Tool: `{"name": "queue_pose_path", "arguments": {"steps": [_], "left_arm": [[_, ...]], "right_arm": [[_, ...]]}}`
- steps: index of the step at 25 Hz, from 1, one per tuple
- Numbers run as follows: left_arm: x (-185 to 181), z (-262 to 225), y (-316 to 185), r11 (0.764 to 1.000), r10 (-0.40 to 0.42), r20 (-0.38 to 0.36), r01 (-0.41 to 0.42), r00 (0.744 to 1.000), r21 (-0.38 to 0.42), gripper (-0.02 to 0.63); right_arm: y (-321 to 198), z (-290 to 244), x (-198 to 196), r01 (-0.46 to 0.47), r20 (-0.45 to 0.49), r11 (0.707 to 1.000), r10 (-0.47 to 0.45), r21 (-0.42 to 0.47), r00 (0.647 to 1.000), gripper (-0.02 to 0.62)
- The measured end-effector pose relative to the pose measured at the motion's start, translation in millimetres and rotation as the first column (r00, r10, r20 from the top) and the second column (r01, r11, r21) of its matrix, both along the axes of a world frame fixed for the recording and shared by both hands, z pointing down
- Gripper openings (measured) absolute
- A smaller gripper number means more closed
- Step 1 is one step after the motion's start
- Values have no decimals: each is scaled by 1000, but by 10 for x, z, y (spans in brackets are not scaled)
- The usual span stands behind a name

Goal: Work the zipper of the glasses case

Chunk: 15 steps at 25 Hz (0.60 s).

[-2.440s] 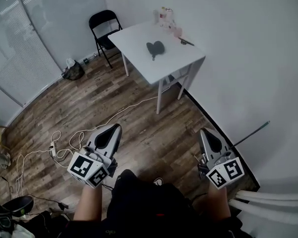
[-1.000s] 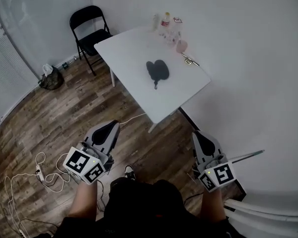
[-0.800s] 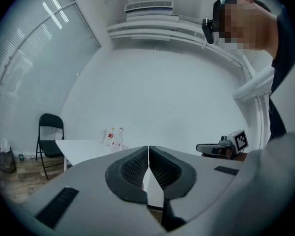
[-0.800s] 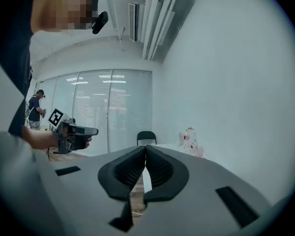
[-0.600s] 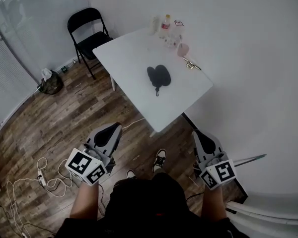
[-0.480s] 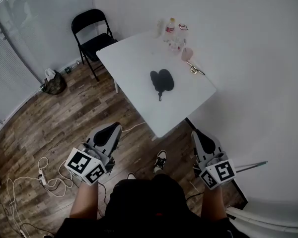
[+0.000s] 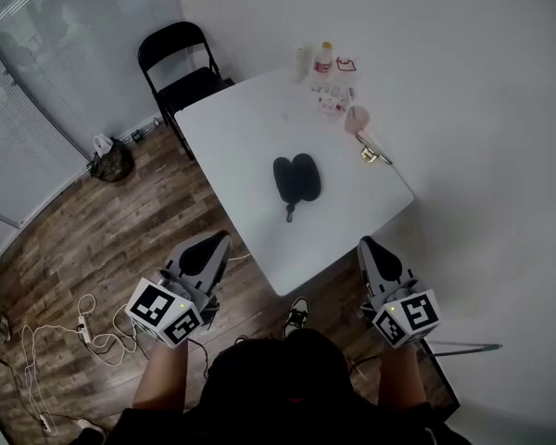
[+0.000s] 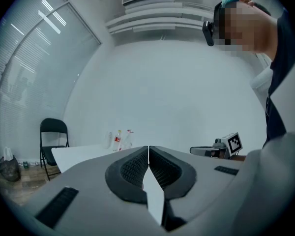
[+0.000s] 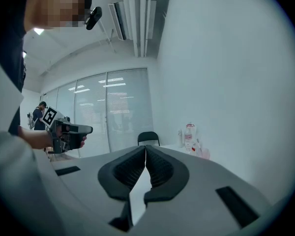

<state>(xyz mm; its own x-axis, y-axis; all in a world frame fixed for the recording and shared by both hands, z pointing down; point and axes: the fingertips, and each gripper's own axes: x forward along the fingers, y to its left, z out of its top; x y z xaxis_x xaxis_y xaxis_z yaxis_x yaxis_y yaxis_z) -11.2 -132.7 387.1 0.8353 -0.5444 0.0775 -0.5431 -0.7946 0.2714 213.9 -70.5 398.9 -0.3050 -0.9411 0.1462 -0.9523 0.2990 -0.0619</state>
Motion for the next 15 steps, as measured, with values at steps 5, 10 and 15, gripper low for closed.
{"name": "queue_pose_path", "arguments": {"steps": [5, 10, 15], "left_arm": [[673, 53, -201, 1000, -19, 51, 18, 998, 19, 25], [948, 251, -289, 999, -38, 82, 40, 996, -20, 25], [939, 361, -469, 996, -64, 63, 68, 996, -56, 25]], "right_arm": [[-343, 233, 550, 67, 80, 998, -65, -21, 995, 20], [-678, 474, 755, 113, 98, 992, -108, -56, 989, 20], [-924, 657, 721, 131, 99, 986, -120, -108, 988, 21]]}}
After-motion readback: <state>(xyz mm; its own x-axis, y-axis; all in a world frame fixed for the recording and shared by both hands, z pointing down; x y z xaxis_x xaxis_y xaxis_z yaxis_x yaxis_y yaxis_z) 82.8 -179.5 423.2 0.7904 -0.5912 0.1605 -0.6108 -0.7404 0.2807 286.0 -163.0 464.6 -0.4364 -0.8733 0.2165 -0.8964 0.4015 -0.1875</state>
